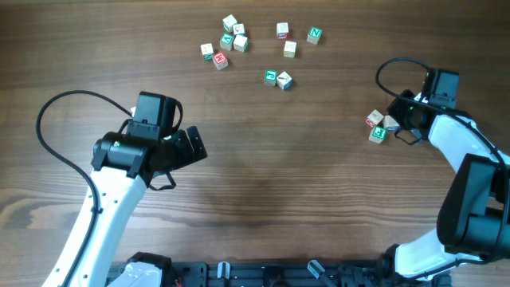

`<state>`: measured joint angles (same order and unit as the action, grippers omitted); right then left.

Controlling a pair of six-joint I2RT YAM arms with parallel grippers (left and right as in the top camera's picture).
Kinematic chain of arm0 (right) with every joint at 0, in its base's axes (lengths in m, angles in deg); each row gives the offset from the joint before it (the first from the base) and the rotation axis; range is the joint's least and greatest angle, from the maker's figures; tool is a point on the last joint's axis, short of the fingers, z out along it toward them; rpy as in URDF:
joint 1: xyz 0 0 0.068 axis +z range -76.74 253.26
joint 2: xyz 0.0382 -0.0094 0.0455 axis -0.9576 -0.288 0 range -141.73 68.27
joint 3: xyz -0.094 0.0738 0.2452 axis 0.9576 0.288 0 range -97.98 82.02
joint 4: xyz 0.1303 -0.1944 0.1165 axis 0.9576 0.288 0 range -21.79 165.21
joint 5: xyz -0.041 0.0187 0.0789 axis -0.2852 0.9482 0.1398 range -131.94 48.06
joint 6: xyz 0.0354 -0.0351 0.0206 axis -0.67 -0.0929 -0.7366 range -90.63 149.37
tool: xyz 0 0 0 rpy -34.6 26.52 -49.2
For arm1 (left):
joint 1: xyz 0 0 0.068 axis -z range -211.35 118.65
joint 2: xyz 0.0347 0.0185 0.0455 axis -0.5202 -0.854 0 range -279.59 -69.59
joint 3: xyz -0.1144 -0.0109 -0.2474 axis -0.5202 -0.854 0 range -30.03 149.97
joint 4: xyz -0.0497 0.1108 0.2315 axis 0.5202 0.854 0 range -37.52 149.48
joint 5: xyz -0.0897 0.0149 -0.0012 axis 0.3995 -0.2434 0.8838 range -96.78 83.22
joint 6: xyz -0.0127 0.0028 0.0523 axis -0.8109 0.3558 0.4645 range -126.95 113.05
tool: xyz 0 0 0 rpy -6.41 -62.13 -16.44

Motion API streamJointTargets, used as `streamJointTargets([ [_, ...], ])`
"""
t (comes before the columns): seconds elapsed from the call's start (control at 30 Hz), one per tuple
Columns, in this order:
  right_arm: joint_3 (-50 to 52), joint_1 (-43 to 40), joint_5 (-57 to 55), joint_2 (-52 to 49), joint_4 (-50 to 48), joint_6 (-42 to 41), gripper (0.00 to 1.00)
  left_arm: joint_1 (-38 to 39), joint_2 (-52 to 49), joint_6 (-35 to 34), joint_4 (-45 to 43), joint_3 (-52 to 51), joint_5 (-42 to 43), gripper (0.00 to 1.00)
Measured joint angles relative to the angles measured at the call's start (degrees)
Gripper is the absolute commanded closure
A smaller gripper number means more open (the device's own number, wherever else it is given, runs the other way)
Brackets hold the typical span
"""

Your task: Form a circle

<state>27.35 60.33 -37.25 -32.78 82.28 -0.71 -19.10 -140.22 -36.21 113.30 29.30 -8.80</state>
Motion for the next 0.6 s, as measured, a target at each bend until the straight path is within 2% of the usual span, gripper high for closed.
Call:
streamJointTargets([
  [0.6,0.00,0.02,0.13,0.00,0.02,-0.02,0.96,0.00,0.00,0.00,0.00,0.00,0.00,0.00],
])
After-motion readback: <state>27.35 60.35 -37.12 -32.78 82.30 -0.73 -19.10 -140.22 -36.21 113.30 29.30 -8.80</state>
